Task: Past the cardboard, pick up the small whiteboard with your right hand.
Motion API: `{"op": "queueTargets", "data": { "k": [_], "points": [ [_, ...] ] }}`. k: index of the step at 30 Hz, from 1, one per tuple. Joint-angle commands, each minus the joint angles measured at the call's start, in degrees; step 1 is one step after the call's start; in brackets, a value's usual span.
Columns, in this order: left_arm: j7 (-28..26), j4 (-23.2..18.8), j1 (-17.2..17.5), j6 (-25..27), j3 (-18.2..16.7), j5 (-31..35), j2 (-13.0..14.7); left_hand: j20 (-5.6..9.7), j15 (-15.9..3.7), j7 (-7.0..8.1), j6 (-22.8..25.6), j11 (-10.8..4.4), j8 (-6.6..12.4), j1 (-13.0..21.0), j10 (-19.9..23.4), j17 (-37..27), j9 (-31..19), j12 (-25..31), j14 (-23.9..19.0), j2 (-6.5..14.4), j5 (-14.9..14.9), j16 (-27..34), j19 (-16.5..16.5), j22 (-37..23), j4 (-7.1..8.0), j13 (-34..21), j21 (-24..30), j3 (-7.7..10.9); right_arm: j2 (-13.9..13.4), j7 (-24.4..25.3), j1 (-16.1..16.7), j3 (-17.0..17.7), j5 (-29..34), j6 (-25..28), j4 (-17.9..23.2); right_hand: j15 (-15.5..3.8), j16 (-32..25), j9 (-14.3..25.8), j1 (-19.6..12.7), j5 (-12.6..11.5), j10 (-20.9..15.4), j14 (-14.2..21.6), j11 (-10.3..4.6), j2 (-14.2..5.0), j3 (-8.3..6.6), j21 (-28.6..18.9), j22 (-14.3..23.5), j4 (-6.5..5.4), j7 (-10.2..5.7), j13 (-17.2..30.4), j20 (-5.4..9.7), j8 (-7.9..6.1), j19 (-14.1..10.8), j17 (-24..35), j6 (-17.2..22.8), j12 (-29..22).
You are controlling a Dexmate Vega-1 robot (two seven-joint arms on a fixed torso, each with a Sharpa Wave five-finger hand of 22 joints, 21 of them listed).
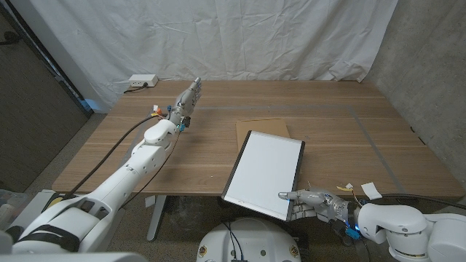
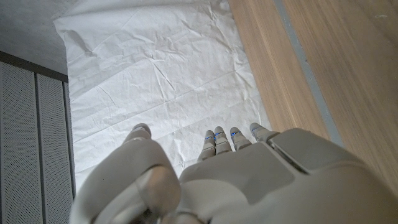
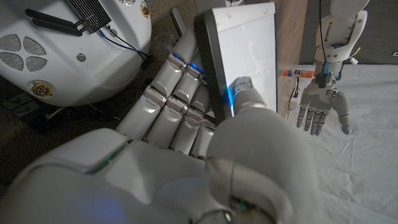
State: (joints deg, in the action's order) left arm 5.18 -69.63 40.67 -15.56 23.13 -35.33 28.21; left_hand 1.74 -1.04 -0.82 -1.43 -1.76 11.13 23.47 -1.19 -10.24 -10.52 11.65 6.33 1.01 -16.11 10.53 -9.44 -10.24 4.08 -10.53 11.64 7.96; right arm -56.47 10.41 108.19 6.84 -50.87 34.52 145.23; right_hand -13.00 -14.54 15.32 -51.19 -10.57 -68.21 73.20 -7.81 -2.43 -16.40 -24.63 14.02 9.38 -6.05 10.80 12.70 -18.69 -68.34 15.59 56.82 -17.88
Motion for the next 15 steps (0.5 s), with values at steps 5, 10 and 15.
{"op": "queueTargets", "data": {
  "k": [5,10,15],
  "points": [
    [-0.6,-1.2,-0.2,0.8,0.2,0.5,0.4,2.54,0.20,-0.06,-0.4,-0.34,0.11,0.2,-0.2,-0.2,-0.2,-0.1,0.3,0.7,0.2,0.2,-0.6,-0.2,0.06,-0.2,-0.1,-0.28,0.8,-0.5,0.6,1.5,0.4,-0.3,0.0,-0.11,-0.6,0.5,-5.2,0.2,-2.4,1.8,-0.43,-3.42,-1.37,-1.6,0.6,0.22,-0.69,0.4,0.05,-1.02,-0.7,0.7,2.6,-0.5],
    [-0.7,-1.1,-0.2,0.7,0.2,0.5,0.2,2.54,0.22,-0.06,-0.4,-0.24,0.13,0.2,-0.2,-0.2,-0.2,0.0,0.3,0.8,0.2,0.2,-0.6,-0.2,0.06,-0.2,-0.1,-0.33,1.1,-0.8,1.0,2.1,0.6,-0.4,0.0,-0.09,-0.9,0.7,-5.7,0.3,-2.9,2.6,-0.60,-3.47,-1.52,-2.2,0.8,0.15,-0.93,0.6,0.04,-1.15,-0.9,1.0,3.1,-0.6],
    [-0.8,-1.0,-0.2,0.6,0.3,0.5,0.0,2.53,0.27,-0.08,-0.4,-0.25,0.12,0.2,-0.2,-0.2,-0.2,0.0,0.4,0.8,0.2,0.2,-0.6,-0.2,0.05,-0.2,-0.1,-0.37,1.3,-1.8,1.2,2.7,0.4,-0.4,-0.1,-0.05,-0.9,0.9,-5.9,0.3,-3.0,2.7,-0.59,-3.38,-1.53,-2.4,0.9,0.11,-0.86,0.6,0.04,-1.17,-0.9,1.1,3.2,-0.6]
  ]
}}
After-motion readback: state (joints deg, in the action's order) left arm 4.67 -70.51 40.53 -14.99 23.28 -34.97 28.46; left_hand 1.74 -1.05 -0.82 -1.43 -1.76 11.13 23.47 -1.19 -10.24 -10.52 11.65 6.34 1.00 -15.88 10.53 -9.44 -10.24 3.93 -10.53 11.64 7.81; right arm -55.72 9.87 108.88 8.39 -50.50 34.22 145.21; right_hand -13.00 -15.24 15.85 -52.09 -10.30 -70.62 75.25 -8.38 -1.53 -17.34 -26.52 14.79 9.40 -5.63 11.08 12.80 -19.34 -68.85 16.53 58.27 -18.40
